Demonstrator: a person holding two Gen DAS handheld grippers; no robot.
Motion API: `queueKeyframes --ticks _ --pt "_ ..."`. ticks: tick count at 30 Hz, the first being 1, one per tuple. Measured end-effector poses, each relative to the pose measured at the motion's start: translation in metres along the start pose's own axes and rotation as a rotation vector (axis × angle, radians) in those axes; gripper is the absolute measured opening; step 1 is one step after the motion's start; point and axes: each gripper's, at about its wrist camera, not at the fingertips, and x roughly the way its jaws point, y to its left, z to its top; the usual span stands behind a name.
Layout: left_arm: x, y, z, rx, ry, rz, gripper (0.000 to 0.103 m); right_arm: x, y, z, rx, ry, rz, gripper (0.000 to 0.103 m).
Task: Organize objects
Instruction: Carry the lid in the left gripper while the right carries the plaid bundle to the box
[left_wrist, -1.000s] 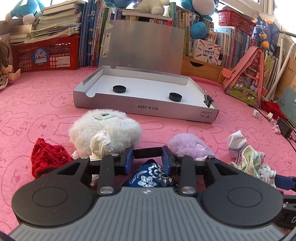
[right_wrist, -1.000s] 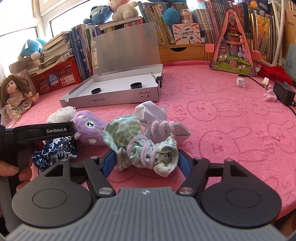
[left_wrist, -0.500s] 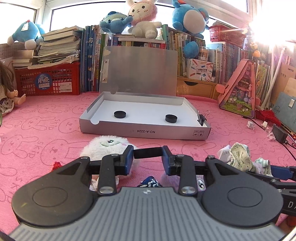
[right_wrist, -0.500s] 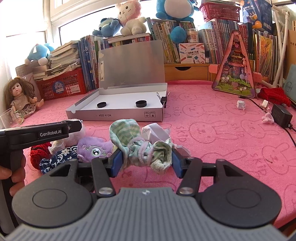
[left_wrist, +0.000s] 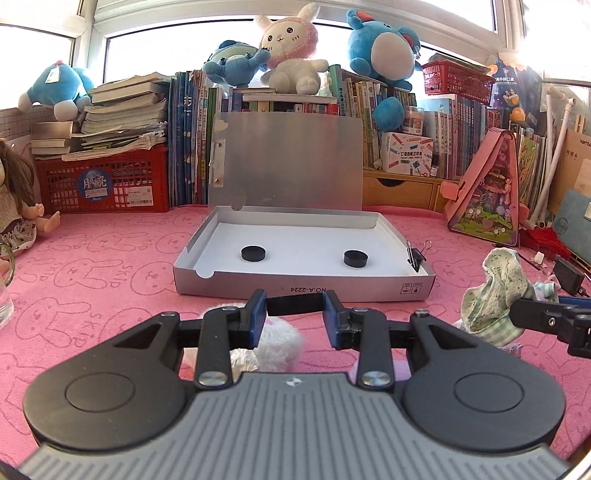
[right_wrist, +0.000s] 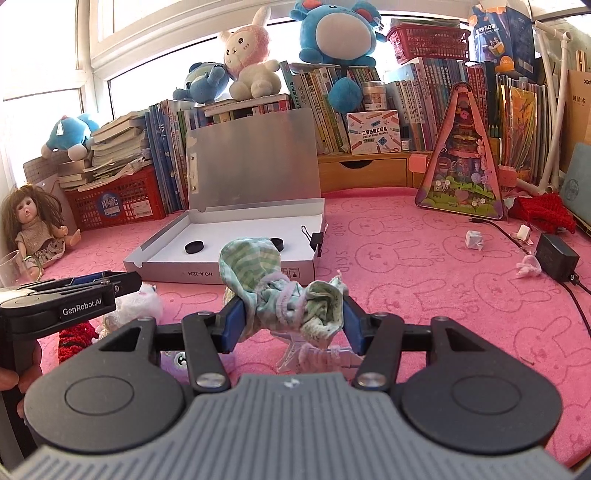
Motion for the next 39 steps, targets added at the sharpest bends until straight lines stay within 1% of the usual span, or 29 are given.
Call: queueKeyframes --ticks 14,21,31,35,39 --pt "0.028 0.016 0.031 -0.001 -0.008 0.025 0.038 0.034 -0.002 0.033 0.040 0.015 0.039 0.058" --pt "0.047 0.027 0.048 -0.007 -0.019 0.047 0.038 0.056 0.000 0.051 0.038 0.017 0.033 0.058" --pt "0.095 0.048 0.071 -0.047 0.032 0.046 0.038 0.099 -0.001 0.079 0.059 0.055 0.034 0.058" --pt "0.116 0.053 0.076 -0.044 0.063 0.057 0.038 0.117 0.001 0.083 0.068 0.081 0.031 0.058" --pt "0.133 0.053 0.074 -0.031 0.093 0.070 0.038 0.135 0.005 0.081 0.075 0.112 0.037 0.058"
